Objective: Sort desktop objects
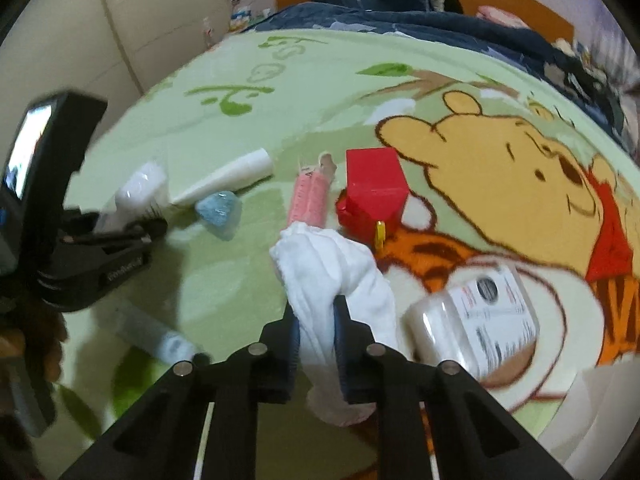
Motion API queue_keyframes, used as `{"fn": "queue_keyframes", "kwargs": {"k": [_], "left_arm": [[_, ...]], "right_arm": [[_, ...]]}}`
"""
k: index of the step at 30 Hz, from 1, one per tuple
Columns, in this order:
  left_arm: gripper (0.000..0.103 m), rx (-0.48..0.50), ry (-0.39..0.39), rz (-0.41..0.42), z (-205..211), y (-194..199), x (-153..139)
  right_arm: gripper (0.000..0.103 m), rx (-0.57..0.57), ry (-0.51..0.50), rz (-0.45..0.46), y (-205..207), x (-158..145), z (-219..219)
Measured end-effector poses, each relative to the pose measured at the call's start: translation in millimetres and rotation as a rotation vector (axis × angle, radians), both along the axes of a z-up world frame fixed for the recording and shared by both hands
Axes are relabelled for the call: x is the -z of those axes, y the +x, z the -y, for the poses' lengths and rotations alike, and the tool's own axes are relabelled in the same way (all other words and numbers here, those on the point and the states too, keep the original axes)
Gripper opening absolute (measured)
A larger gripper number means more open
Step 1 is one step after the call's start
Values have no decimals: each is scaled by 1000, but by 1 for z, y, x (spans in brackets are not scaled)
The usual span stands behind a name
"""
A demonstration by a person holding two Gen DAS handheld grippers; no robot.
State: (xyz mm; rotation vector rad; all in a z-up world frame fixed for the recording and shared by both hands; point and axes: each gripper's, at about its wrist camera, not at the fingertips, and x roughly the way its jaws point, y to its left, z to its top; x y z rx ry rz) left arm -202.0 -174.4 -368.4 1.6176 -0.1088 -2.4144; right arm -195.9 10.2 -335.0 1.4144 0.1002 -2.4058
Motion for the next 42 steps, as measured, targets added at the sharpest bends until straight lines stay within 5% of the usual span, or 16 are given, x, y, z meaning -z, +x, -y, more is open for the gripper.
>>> {"fn": "queue_keyframes", "kwargs": {"k": [10, 19, 21, 23, 27, 30, 32, 38, 42], "left_arm": [[29, 75, 5, -24, -43, 81, -42], [30, 96, 61, 128, -81, 149, 16], [37, 115, 32, 120, -86, 151, 21], [65, 107, 33, 134, -86, 150, 27], [75, 62, 38, 132, -79, 146, 33], [61, 75, 46, 140, -82, 145, 34], [28, 100, 60, 147, -87, 145, 29], [24, 93, 91, 144, -91, 149, -7], [24, 119, 74, 89, -104, 152, -63]], "right_arm": [[15, 87, -47, 95, 86, -19, -42], [20, 51, 32, 142, 129, 17, -42], [23, 36, 78, 120, 132, 19, -36], [34, 24, 120, 94, 133, 20, -32], [34, -17, 158, 62, 131, 24, -27], [34, -8, 113, 92, 124, 30, -31], [23, 10, 57, 120, 121, 26, -37], [16, 80, -64, 116, 129, -19, -57], [16, 143, -145, 80, 142, -71, -76]]}}
